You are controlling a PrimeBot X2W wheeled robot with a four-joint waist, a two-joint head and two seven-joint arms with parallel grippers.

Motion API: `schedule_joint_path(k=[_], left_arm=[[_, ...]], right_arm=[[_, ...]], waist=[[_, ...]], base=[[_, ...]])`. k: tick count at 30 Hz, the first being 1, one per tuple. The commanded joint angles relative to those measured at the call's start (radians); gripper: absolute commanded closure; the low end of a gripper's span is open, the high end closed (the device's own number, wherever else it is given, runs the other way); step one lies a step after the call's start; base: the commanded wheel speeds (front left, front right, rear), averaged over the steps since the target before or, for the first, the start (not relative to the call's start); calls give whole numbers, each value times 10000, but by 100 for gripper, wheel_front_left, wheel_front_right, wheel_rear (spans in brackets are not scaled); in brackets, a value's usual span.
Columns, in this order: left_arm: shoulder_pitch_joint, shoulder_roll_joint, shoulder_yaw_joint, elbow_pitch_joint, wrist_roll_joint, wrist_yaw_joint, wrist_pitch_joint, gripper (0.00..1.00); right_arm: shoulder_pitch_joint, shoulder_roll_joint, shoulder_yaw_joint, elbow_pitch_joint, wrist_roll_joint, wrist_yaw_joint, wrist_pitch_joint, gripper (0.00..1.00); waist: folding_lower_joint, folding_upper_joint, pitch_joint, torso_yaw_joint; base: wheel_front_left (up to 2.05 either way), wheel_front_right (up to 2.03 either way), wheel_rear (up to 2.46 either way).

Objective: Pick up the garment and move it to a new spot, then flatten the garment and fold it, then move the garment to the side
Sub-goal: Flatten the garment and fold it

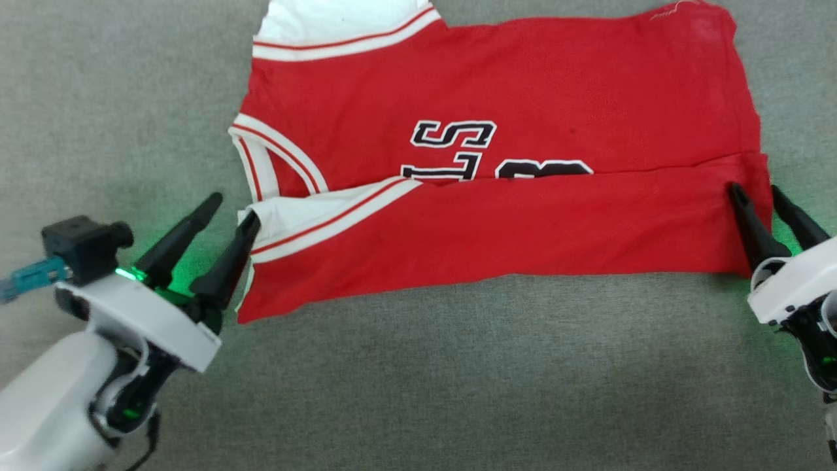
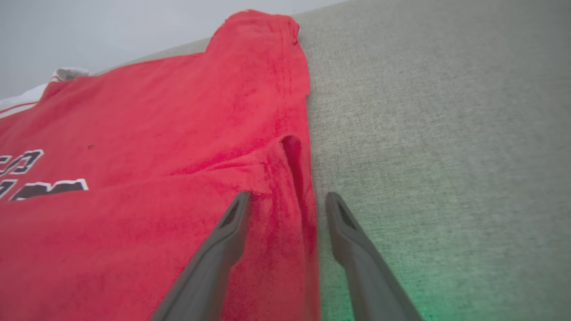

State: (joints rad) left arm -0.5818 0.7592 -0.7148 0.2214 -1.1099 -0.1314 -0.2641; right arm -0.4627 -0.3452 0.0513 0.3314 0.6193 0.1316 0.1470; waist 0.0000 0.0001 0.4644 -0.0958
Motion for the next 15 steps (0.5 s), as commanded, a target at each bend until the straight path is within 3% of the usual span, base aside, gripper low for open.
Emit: schedule_joint_path(k=[1,7,11,15], left_arm=[[118,219,31,-195,70,24,9,0],[-85,1716,-281,-1115,-188,25,727,0],[-49,2624,-472,-1785,-1216,322,2899,0],[-90,3183,-693,-2770,-2998,662,5400,0]], right_arm=[[191,-112,-54,40,-21,-19,-187,0],[529,-237,-321,-237,88,-18,-594,0],[712,-235,-349,-471,83,-18,-599,0],[949,-218,-382,-681,102,-18,-449,0]], waist=[[0,-1,-345,33],[0,-1,-1065,122],[0,-1,-1482,22],[0,-1,-1709,-71]], base=[[0,0,0],[0,0,0],[0,0,0],[0,0,0]])
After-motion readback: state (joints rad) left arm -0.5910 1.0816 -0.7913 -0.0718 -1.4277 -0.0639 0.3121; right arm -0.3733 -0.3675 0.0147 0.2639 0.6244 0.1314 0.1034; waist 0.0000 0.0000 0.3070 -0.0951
